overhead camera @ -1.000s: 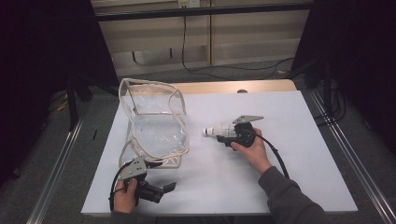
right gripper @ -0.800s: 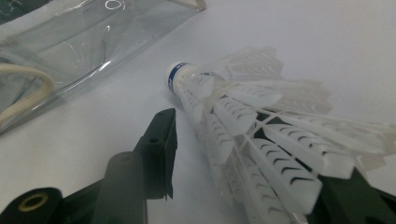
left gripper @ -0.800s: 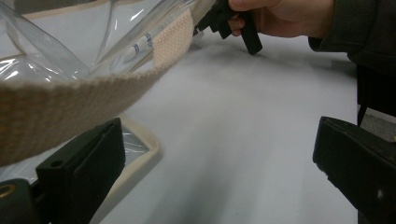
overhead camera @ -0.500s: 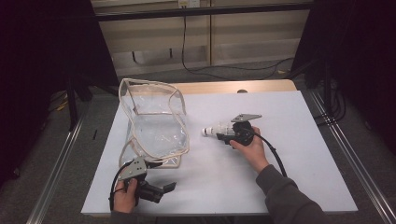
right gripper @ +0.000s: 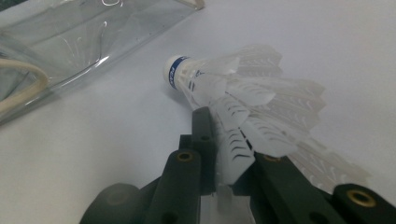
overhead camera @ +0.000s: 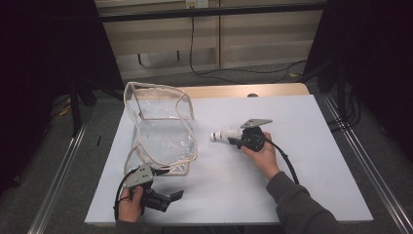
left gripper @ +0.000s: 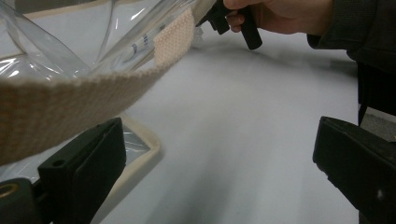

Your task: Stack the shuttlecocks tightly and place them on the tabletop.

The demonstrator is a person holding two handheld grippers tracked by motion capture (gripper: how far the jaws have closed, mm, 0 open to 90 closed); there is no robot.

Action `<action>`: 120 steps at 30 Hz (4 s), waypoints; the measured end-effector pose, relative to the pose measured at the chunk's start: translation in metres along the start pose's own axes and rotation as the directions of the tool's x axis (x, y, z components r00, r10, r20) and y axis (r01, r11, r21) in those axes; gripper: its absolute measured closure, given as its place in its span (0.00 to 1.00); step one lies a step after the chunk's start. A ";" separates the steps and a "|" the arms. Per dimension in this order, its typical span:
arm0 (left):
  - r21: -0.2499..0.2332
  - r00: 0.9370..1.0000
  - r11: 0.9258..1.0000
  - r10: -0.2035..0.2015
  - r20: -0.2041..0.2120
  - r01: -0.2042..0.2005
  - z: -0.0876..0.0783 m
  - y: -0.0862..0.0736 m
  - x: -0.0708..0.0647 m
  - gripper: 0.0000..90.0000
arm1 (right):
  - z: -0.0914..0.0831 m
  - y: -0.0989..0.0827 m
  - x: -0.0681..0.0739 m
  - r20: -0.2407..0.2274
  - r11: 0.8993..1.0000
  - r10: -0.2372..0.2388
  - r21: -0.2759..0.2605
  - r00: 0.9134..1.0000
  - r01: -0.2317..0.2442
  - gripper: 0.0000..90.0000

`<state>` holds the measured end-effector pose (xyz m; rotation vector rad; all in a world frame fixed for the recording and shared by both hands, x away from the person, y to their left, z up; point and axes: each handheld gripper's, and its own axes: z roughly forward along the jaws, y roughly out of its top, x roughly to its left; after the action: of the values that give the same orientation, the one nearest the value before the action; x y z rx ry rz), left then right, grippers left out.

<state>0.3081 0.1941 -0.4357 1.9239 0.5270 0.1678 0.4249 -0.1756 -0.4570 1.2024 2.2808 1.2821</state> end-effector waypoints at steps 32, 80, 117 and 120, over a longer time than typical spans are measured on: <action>-0.014 1.000 1.000 -0.002 -0.012 0.002 0.000 0.000 0.000 0.03 | -0.038 0.018 0.000 -0.094 0.999 -0.014 -0.035 0.995 0.010 0.99; -0.018 1.000 1.000 0.001 -0.013 -0.001 0.000 0.000 -0.001 0.03 | -0.084 0.064 0.005 -0.140 0.999 -0.031 -0.027 0.990 0.028 0.99; -0.020 1.000 1.000 0.001 -0.012 -0.002 -0.001 0.001 -0.001 0.03 | -0.100 0.110 0.020 -0.153 0.995 -0.095 -0.033 0.984 0.091 0.99; -0.022 1.000 1.000 0.000 -0.011 0.000 -0.001 0.001 -0.001 0.03 | -0.101 0.113 0.021 -0.161 0.995 -0.096 -0.036 0.982 0.092 0.99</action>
<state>0.3071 0.1944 -0.4346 1.9027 0.5304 0.1837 0.4148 -0.1881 -0.3051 1.0011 2.3916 1.4189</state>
